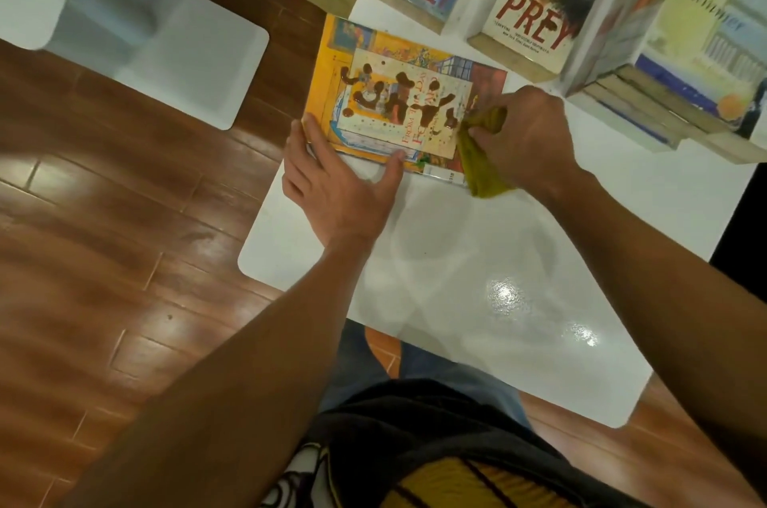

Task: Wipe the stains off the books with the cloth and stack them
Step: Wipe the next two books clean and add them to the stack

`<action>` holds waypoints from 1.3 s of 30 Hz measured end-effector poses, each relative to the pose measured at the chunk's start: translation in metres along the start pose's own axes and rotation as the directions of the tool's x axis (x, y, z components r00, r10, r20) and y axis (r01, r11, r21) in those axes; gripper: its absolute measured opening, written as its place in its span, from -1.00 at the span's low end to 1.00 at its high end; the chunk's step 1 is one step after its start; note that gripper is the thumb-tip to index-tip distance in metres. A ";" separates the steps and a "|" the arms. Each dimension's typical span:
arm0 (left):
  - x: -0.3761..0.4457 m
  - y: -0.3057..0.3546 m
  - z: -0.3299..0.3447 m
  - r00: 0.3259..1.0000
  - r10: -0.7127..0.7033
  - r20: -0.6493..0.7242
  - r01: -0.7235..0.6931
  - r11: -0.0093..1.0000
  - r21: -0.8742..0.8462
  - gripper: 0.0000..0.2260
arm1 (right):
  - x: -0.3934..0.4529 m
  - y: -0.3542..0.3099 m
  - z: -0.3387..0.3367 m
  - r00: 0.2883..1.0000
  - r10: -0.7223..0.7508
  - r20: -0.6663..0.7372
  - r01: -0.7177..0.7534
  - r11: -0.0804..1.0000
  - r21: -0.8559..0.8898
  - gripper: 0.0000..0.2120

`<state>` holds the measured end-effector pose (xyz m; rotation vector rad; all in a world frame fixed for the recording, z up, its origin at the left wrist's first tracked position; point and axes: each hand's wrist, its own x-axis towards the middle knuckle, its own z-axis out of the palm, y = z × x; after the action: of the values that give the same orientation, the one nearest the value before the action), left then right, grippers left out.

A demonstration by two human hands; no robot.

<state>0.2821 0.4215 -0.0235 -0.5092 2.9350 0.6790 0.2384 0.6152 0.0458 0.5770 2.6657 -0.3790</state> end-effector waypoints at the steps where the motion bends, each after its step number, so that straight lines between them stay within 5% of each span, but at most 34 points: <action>1: 0.000 0.000 0.000 1.000 -0.005 0.001 0.005 1.000 -0.001 0.00 | 0.002 -0.001 0.000 1.000 0.018 -0.018 -0.018 1.000 0.009 -0.60; 5: -0.001 -0.001 -0.002 1.000 -0.011 -0.007 0.011 1.000 -0.005 0.00 | -0.003 -0.009 0.002 0.995 -0.084 0.056 0.085 0.996 -0.033 -0.63; 9: 0.001 -0.001 -0.002 1.000 -0.010 -0.004 0.010 1.000 -0.008 0.00 | 0.003 -0.009 -0.002 1.000 0.012 0.004 -0.012 1.000 -0.002 -0.62; 12: 0.004 -0.001 -0.003 1.000 -0.003 -0.009 0.002 1.000 -0.009 0.01 | 0.000 -0.012 0.001 0.994 -0.096 0.049 0.099 0.993 -0.059 -0.62; 16: 0.003 -0.002 -0.002 1.000 -0.010 0.001 0.010 1.000 0.001 0.01 | 0.008 -0.012 -0.002 0.999 0.026 -0.021 -0.025 1.000 0.017 -0.64; 20: 0.002 -0.002 -0.001 1.000 0.000 -0.006 0.001 1.000 0.010 0.01 | -0.005 -0.013 0.007 0.987 -0.141 0.072 0.144 0.989 -0.032 -0.65; 24: 0.003 -0.002 -0.002 1.000 -0.007 0.004 0.007 1.000 0.005 0.01 | 0.006 -0.009 0.003 0.999 -0.001 -0.041 0.003 0.998 0.059 -0.64; 27: 0.001 -0.001 -0.002 1.000 -0.001 -0.001 0.001 1.000 -0.007 0.00 | 0.000 -0.013 0.005 0.993 -0.114 0.025 0.115 0.993 -0.022 -0.64; 31: 0.003 -0.001 -0.003 1.000 -0.008 -0.004 0.008 1.000 -0.002 0.00 | 0.010 -0.014 -0.001 0.999 -0.031 -0.027 0.031 1.000 -0.005 -0.64; 35: 0.001 -0.001 -0.002 1.000 -0.004 0.001 0.004 1.000 -0.019 0.00 | 0.005 -0.014 0.002 0.988 -0.137 0.065 0.141 0.988 -0.065 -0.59; 39: 0.003 -0.002 -0.002 1.000 -0.014 0.007 0.014 1.000 -0.011 0.00 | 0.012 -0.013 0.000 0.996 -0.088 -0.016 0.088 0.996 -0.014 -0.63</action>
<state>0.2799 0.4182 -0.0226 -0.5266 2.9196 0.6940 0.2227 0.6080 0.0427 0.4618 2.7137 -0.3821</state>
